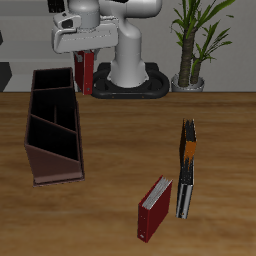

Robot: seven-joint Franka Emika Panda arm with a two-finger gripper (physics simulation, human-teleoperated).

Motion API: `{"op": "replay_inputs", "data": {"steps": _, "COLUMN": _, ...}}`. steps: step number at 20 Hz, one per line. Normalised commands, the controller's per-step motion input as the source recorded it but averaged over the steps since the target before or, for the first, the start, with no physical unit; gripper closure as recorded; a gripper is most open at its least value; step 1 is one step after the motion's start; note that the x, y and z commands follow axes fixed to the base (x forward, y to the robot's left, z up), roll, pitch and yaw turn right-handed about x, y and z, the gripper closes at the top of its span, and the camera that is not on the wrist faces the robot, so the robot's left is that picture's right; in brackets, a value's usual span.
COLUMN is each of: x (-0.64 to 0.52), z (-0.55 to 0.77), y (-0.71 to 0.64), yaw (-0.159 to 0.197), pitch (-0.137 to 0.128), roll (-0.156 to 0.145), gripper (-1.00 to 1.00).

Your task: Place the left red book into the right desk caddy's front compartment

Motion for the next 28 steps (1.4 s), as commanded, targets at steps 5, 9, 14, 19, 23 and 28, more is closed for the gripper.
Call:
{"op": "replay_inputs", "data": {"steps": 5, "x": 0.04, "z": 0.19, "y": -0.18, "yaw": 0.006, "pitch": -0.021, "roll": -0.014, "gripper": 1.00}}
{"op": "replay_inputs", "data": {"steps": 9, "x": 0.19, "z": 0.21, "y": -0.14, "yaw": 0.020, "pitch": -0.023, "roll": 0.010, "gripper": 1.00}}
{"op": "replay_inputs", "data": {"steps": 14, "x": 0.21, "z": 0.22, "y": -0.16, "yaw": -0.022, "pitch": -0.032, "roll": -0.066, "gripper": 1.00}}
{"op": "replay_inputs", "data": {"steps": 19, "x": 0.11, "z": 0.10, "y": -0.12, "yaw": -0.042, "pitch": -0.013, "roll": -0.028, "gripper": 1.00}}
{"op": "replay_inputs", "data": {"steps": 23, "x": 0.13, "z": -0.08, "y": -0.02, "yaw": 0.010, "pitch": -0.002, "roll": 0.005, "gripper": 1.00}}
{"op": "replay_inputs", "data": {"steps": 28, "x": 0.15, "z": -0.16, "y": 0.01, "yaw": -0.024, "pitch": 0.005, "roll": 0.002, "gripper": 1.00}}
